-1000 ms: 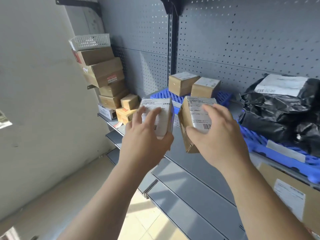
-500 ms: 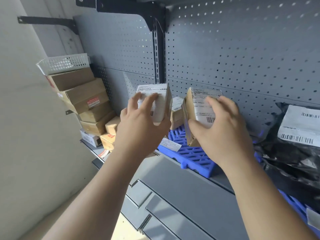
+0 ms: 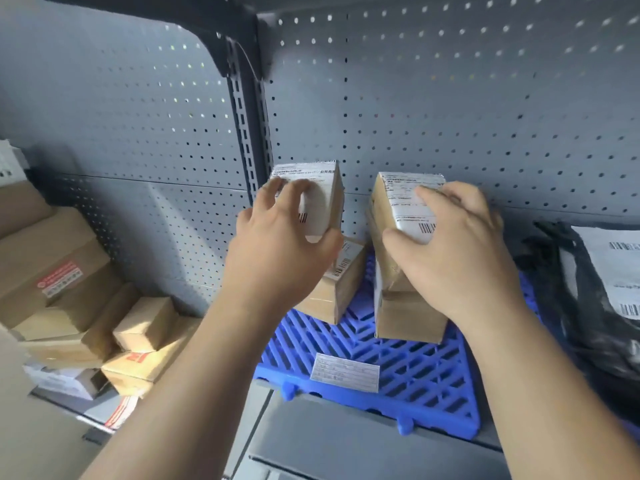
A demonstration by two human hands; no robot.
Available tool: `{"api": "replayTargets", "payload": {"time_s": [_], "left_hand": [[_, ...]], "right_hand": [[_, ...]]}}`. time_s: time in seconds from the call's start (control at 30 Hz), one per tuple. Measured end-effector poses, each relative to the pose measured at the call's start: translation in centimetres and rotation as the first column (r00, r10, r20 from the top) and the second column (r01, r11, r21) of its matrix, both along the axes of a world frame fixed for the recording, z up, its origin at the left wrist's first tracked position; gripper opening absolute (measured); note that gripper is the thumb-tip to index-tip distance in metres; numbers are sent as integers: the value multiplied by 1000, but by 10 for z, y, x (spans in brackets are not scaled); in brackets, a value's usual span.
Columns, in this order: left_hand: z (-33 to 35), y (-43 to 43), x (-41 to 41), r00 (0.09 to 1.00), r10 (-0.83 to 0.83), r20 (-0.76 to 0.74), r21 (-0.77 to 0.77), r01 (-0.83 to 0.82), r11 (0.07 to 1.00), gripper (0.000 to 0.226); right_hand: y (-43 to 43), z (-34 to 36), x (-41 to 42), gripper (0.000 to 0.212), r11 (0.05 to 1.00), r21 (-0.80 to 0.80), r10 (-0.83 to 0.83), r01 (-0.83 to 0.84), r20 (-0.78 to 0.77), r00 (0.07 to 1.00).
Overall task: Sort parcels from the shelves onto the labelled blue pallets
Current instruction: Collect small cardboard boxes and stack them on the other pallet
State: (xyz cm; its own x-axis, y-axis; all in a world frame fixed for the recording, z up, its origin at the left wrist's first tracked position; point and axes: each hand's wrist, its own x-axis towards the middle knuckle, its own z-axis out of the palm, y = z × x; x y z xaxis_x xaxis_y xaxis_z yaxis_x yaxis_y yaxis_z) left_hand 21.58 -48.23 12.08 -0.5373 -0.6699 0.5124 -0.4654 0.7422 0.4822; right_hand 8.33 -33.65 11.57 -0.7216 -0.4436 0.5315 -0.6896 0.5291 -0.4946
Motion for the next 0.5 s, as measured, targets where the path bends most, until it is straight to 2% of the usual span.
{"api": "replayTargets", "payload": {"time_s": [0.23, 0.5], "left_hand": [[-1, -26, -17, 990, -131, 56, -12, 131, 991, 67], [1, -28, -24, 987, -149, 66, -10, 150, 989, 67]], "right_hand": [[-9, -2, -1, 58, 992, 28, -125, 124, 16, 992], [-9, 1, -3, 59, 990, 60, -131, 131, 10, 991]]}}
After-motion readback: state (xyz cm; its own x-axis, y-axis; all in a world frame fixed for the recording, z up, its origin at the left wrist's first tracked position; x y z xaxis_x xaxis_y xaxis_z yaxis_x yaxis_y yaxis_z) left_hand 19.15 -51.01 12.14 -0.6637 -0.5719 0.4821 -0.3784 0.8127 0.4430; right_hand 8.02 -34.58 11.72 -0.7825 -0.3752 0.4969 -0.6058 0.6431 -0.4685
